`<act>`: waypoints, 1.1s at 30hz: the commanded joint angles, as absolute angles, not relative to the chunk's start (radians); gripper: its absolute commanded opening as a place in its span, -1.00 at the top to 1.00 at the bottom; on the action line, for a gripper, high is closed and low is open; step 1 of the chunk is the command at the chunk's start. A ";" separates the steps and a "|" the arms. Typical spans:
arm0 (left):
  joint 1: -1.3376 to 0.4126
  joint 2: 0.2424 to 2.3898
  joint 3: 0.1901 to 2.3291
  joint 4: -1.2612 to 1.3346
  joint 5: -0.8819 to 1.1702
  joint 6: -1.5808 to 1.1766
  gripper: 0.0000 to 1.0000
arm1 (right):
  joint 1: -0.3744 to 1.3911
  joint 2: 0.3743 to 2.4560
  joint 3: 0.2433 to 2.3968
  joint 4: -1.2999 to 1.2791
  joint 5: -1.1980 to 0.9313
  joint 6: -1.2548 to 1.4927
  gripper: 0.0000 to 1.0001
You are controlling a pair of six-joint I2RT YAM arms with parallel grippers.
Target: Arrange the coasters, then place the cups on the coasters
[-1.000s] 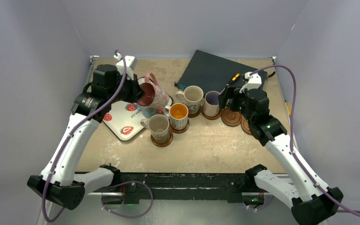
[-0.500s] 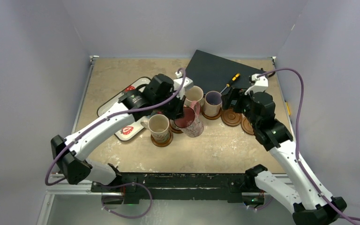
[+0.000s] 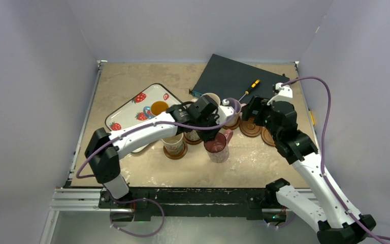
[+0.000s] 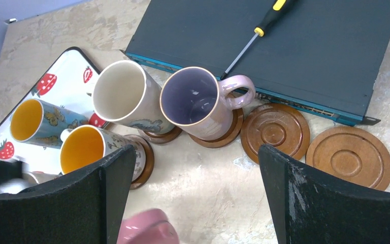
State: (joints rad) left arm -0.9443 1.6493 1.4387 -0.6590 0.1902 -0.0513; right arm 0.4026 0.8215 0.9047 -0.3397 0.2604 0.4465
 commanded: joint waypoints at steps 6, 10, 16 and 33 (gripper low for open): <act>-0.976 1.733 1.461 -0.510 0.245 0.137 1.00 | 0.399 0.799 0.891 -0.319 0.247 0.504 -0.86; -0.980 1.766 1.456 -0.512 0.232 0.168 1.00 | 0.399 0.791 0.888 -0.346 0.299 0.534 -0.86; -0.986 1.786 1.444 -0.521 0.154 0.209 1.00 | 0.399 0.779 0.896 -0.375 0.339 0.577 -0.86; -0.993 1.724 1.412 -0.479 0.108 0.199 0.12 | 0.399 0.769 0.923 -0.414 0.341 0.598 -0.87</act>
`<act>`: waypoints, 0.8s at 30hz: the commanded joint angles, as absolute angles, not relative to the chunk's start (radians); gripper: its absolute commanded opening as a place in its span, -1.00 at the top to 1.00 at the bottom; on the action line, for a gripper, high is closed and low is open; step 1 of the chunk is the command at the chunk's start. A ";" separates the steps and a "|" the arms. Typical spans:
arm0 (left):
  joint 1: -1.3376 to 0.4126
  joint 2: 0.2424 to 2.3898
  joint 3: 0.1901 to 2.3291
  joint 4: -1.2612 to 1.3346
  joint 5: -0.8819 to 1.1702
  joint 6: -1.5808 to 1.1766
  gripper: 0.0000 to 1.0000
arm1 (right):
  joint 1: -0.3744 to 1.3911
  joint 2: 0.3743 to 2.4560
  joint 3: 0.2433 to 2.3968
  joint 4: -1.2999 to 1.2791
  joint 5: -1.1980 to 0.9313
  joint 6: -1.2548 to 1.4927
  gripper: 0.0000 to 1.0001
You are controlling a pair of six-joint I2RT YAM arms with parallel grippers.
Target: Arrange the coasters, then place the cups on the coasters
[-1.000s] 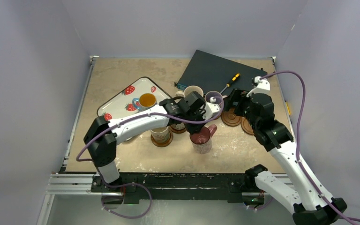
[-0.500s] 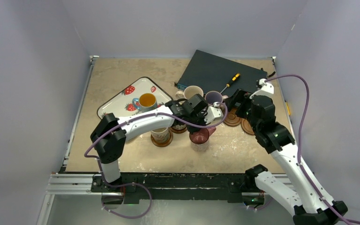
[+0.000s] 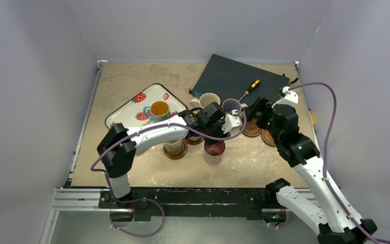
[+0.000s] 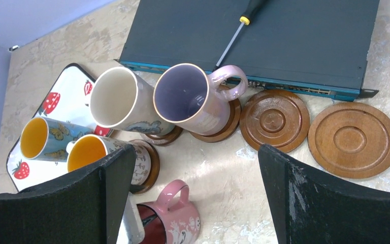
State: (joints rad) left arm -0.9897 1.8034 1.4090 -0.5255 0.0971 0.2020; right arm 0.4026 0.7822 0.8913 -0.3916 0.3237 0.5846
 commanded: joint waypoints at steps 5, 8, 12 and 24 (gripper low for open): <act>-0.982 1.633 1.420 -0.443 0.116 0.177 -0.07 | 0.399 0.758 0.939 -0.463 0.328 0.604 -0.87; -0.965 1.565 1.414 -0.406 0.122 0.166 -0.14 | 0.399 0.758 0.963 -0.489 0.281 0.611 -0.87; -0.871 1.489 1.400 -0.349 0.197 0.111 -0.22 | 0.400 0.773 0.965 -0.485 0.245 0.598 -0.86; -0.424 1.344 1.164 -0.097 -0.023 -0.225 -0.30 | 0.559 0.938 0.810 -0.466 0.061 0.676 -0.54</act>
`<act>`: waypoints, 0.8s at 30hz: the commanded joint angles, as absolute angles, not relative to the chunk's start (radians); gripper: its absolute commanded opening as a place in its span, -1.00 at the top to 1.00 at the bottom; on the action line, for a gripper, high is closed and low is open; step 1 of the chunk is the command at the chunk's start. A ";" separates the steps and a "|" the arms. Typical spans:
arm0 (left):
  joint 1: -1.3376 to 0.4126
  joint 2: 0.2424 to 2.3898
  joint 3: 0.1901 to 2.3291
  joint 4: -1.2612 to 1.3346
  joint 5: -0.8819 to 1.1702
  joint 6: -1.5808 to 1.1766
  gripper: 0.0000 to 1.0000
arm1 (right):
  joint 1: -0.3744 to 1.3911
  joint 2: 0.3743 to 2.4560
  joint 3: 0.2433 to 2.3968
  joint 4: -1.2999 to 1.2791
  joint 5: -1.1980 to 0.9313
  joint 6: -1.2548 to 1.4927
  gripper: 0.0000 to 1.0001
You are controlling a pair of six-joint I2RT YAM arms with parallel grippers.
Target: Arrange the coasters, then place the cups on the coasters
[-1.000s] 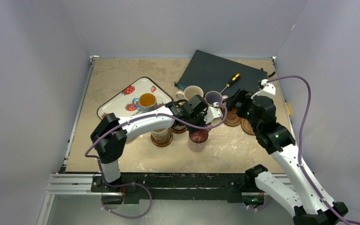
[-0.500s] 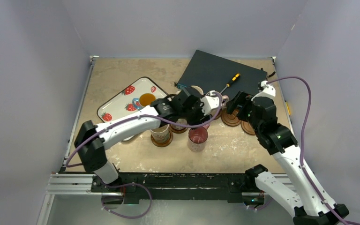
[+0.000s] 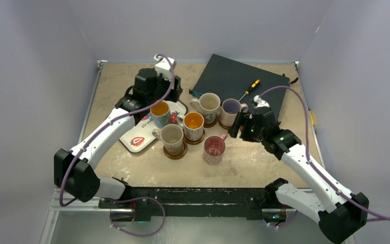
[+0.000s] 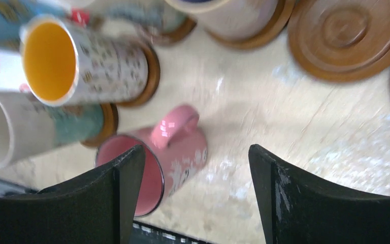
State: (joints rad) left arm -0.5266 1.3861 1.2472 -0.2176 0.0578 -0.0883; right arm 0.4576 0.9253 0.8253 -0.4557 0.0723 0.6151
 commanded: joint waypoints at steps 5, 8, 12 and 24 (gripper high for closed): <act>-0.377 1.342 1.140 -0.097 -0.073 -0.252 -0.30 | 0.689 1.023 0.811 -0.515 0.141 0.741 -0.41; -0.377 1.333 1.129 -0.086 -0.082 -0.247 -0.30 | 0.724 1.042 0.817 -0.503 0.162 0.760 -0.37; -0.377 1.327 1.127 -0.090 -0.102 -0.241 -0.30 | 0.740 1.096 0.829 -0.508 0.198 0.762 -0.24; -0.378 1.310 1.123 -0.092 -0.134 -0.228 -0.30 | 0.872 1.282 0.921 -0.570 0.378 0.841 0.21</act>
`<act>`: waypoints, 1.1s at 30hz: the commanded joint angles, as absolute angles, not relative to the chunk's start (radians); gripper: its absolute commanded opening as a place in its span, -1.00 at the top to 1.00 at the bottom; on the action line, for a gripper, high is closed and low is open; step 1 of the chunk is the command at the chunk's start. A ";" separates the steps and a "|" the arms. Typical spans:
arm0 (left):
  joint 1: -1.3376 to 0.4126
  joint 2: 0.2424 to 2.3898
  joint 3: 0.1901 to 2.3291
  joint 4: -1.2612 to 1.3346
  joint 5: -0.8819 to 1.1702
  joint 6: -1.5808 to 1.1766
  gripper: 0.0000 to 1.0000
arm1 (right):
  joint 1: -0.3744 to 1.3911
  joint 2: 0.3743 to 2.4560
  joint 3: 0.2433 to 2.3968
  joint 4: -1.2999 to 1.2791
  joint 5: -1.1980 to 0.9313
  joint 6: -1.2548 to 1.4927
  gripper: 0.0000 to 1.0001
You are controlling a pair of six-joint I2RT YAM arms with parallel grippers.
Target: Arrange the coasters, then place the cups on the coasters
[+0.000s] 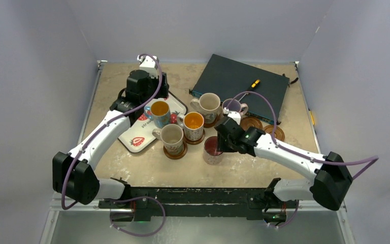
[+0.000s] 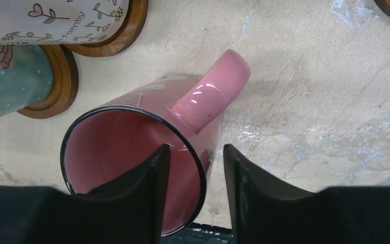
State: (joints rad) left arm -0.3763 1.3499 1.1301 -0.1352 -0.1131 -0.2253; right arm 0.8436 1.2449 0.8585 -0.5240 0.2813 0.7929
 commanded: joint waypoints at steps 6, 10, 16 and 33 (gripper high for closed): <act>-0.377 1.294 1.120 -0.093 -0.163 -0.223 -0.30 | 0.881 1.294 0.971 -0.653 0.417 0.893 1.00; -0.378 1.284 1.118 -0.092 -0.172 -0.224 -0.30 | 0.879 1.242 1.015 -0.755 0.441 0.930 1.00; -0.379 1.274 1.118 -0.094 -0.191 -0.221 -0.30 | 0.759 1.187 1.042 -0.880 0.502 0.910 1.00; -0.377 1.254 1.117 -0.094 -0.210 -0.219 -0.31 | 0.313 1.209 1.069 -0.646 0.505 0.570 1.00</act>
